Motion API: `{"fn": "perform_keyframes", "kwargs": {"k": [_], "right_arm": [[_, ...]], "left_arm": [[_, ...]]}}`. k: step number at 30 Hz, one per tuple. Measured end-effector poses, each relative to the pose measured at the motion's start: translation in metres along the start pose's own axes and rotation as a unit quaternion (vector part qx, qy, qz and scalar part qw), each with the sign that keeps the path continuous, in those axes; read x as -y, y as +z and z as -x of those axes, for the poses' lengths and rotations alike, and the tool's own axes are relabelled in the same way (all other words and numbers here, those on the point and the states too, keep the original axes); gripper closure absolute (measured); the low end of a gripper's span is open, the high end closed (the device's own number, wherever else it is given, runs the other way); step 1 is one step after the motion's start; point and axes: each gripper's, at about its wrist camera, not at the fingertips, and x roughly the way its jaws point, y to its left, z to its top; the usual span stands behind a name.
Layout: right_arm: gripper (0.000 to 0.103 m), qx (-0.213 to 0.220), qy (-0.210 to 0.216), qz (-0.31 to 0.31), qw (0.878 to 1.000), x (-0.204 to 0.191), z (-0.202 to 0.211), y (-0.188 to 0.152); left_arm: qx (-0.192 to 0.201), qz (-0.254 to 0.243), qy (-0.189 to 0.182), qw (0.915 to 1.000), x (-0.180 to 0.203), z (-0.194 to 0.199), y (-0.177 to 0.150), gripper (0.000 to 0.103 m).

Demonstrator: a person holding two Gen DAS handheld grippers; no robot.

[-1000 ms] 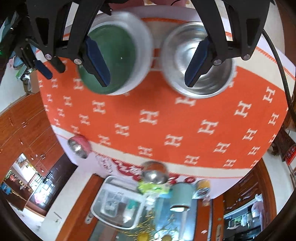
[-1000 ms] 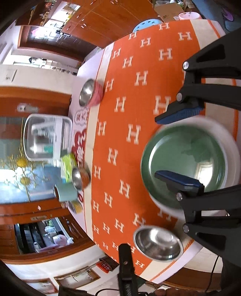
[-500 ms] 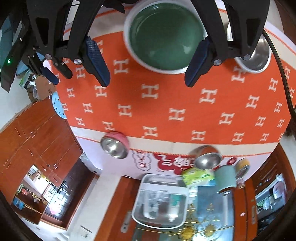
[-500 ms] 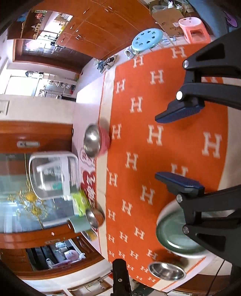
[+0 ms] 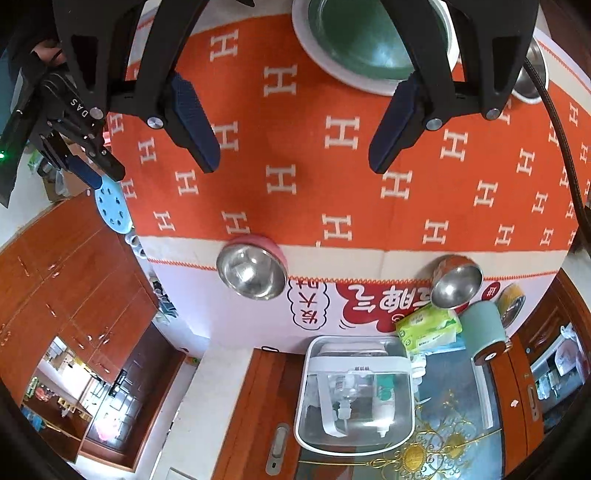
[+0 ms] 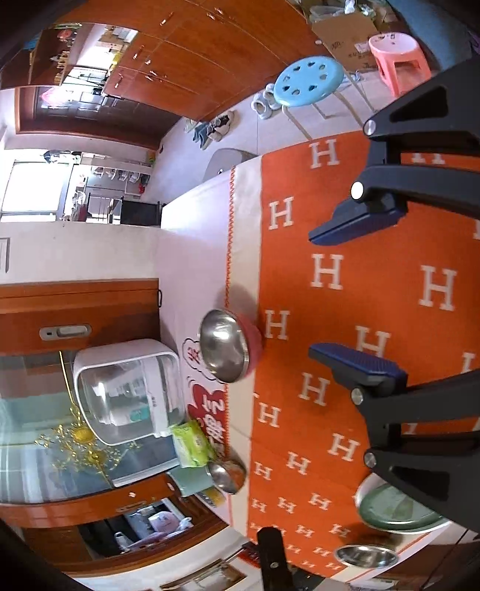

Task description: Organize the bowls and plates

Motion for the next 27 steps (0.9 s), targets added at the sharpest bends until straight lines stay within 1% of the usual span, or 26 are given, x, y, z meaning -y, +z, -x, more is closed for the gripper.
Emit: {"fn": "perform_keyframes", "kwargs": {"k": [4, 7, 10, 12, 13, 14, 17, 19, 23, 25, 27], "right_arm": [[0.048, 0.015, 0.011, 0.006, 1.000, 0.005, -0.014, 0.025], [0.048, 0.022, 0.022, 0.009, 0.999, 0.008, -0.025, 0.043], [0.047, 0.028, 0.027, 0.010, 0.999, 0.011, -0.037, 0.058], [0.047, 0.028, 0.035, 0.008, 0.999, 0.014, -0.047, 0.067], [0.045, 0.028, 0.038, 0.008, 0.999, 0.014, -0.051, 0.071], [0.042, 0.031, 0.040, 0.009, 0.999, 0.015, -0.056, 0.073], [0.041, 0.037, 0.044, 0.005, 0.998, 0.017, -0.068, 0.080], [0.041, 0.036, 0.053, 0.000, 0.998, 0.019, -0.078, 0.082], [0.041, 0.027, 0.068, -0.013, 0.997, 0.021, -0.096, 0.080], [0.041, 0.026, 0.078, -0.014, 0.997, 0.019, -0.106, 0.078], [0.041, 0.031, 0.086, -0.015, 0.996, 0.017, -0.116, 0.075]], "left_arm": [[0.000, 0.006, 0.010, 0.9999, 0.007, -0.013, 0.024, 0.021], [-0.001, 0.017, 0.010, 0.9998, 0.009, -0.026, 0.039, 0.021], [-0.016, 0.032, 0.017, 0.9992, 0.010, -0.044, 0.051, 0.021], [-0.022, 0.042, 0.014, 0.9988, 0.009, -0.053, 0.058, 0.021], [-0.024, 0.047, 0.016, 0.9985, 0.009, -0.059, 0.061, 0.021], [-0.026, 0.050, 0.018, 0.9983, 0.008, -0.063, 0.064, 0.021], [-0.031, 0.055, 0.025, 0.9977, 0.008, -0.079, 0.073, 0.021], [-0.027, 0.052, 0.015, 0.9982, 0.010, -0.085, 0.077, 0.021], [-0.032, 0.043, 0.020, 0.9984, 0.016, -0.102, 0.083, 0.021], [-0.035, 0.041, 0.015, 0.9984, 0.019, -0.114, 0.086, 0.021], [-0.030, 0.044, 0.007, 0.9985, 0.020, -0.125, 0.087, 0.021]]}}
